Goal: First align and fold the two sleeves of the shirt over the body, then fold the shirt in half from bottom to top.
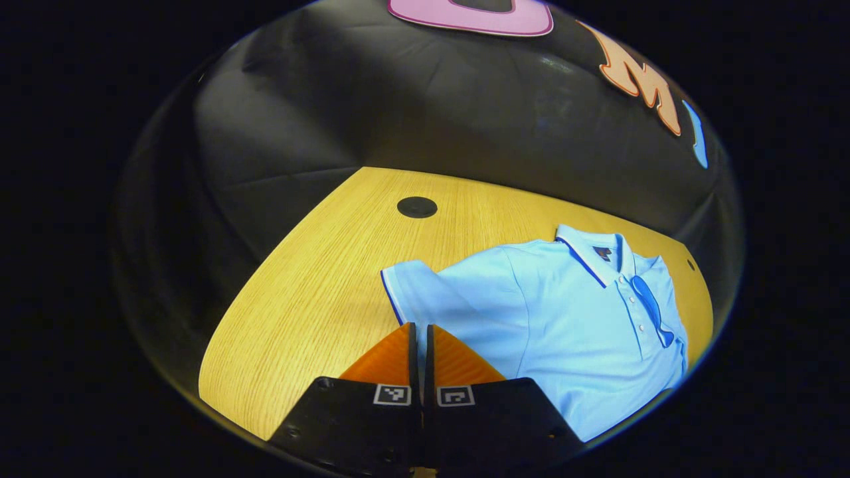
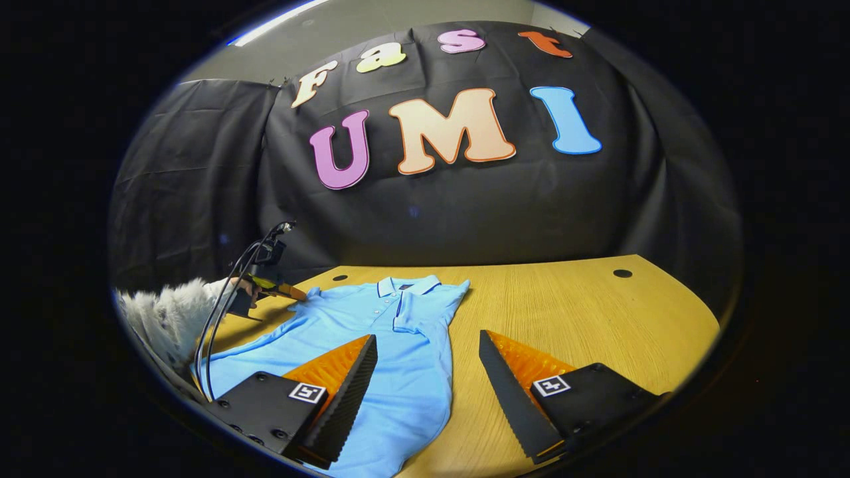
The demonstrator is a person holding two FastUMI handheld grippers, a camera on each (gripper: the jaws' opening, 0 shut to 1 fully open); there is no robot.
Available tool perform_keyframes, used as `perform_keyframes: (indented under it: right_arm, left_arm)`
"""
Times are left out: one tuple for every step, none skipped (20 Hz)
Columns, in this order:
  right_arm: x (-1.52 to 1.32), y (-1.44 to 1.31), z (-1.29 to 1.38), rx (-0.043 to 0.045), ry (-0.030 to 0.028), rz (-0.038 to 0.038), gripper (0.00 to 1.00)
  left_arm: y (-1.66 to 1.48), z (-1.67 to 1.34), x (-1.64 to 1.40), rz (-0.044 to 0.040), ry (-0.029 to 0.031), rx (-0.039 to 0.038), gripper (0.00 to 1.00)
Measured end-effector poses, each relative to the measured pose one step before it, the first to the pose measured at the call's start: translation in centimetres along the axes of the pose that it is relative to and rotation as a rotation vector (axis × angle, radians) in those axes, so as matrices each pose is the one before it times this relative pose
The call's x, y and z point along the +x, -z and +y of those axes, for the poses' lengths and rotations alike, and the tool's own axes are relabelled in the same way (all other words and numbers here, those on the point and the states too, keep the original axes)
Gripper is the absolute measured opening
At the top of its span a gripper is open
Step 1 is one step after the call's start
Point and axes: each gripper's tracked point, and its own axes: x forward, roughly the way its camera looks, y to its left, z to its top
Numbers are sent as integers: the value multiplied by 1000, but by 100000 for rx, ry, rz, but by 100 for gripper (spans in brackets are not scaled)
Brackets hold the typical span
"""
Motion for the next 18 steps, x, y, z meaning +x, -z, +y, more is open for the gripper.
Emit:
perform_keyframes:
  right_arm:
    - [27, -42, -51, 9, 50, -43, 97]
    - [-10, 35, 7, 133, 9, -23, 97]
    - [37, -83, -112, 229, 213, 24, 97]
    - [-20, 53, -87, 272, 159, 84, 97]
    - [64, 16, -68, 356, 206, 166, 97]
    - [-8, 33, -56, 281, 113, 160, 97]
    - [-5, 6, -54, 204, 230, 162, 97]
    - [13, 80, -20, 109, 58, 81, 97]
    - [-4, -36, 5, 84, -47, 85, 97]
    - [-76, 120, 18, 33, -93, 142, 97]
    - [50, 19, 23, -67, -180, 132, 97]
    - [-10, 28, -32, -111, -16, 178, 97]
    - [62, 53, 35, -175, 4, 157, 97]
    - [19, 35, -43, -104, 164, 93, 97]
    - [140, 54, 39, 41, -1, 103, 97]
    - [-92, 131, 73, 194, -194, 456, 97]
    - [76, 126, 16, 55, -111, 532, 97]
    - [-12, 106, 31, -80, 68, 295, 97]
  left_arm:
    - [-3, 3, 69, -115, 19, -466, 0]
    - [-78, -78, -80, -730, 518, -629, 0]
    - [-166, -180, -115, -467, 392, -450, 0]
    - [-141, -80, -31, -391, 321, -143, 0]
    - [-266, -148, -210, -751, 336, 54, 0]
    - [-490, -210, -192, -1250, 438, -165, 0]
    - [-441, -312, -290, -798, 710, 544, 0]
    - [-235, -269, -257, -23, 444, 833, 0]
    - [-399, -525, -330, -577, 974, 399, 0]
    - [-447, -769, -412, -280, 1372, 268, 0]
    - [-576, -736, -250, -783, 1241, 274, 0]
    - [-572, -1033, -305, -925, 1846, 521, 0]
    - [-695, -1093, -172, -1179, 1770, 974, 0]
    - [-397, -1133, -190, -394, 1279, 1830, 0]
    - [-545, -1207, -102, -750, 1359, 2086, 0]
    - [-529, -1431, 9, -865, 2075, 2106, 0]
    - [-376, -1426, -45, -490, 1809, 1608, 0]
    - [-342, -1585, 233, -476, 2364, 1583, 0]
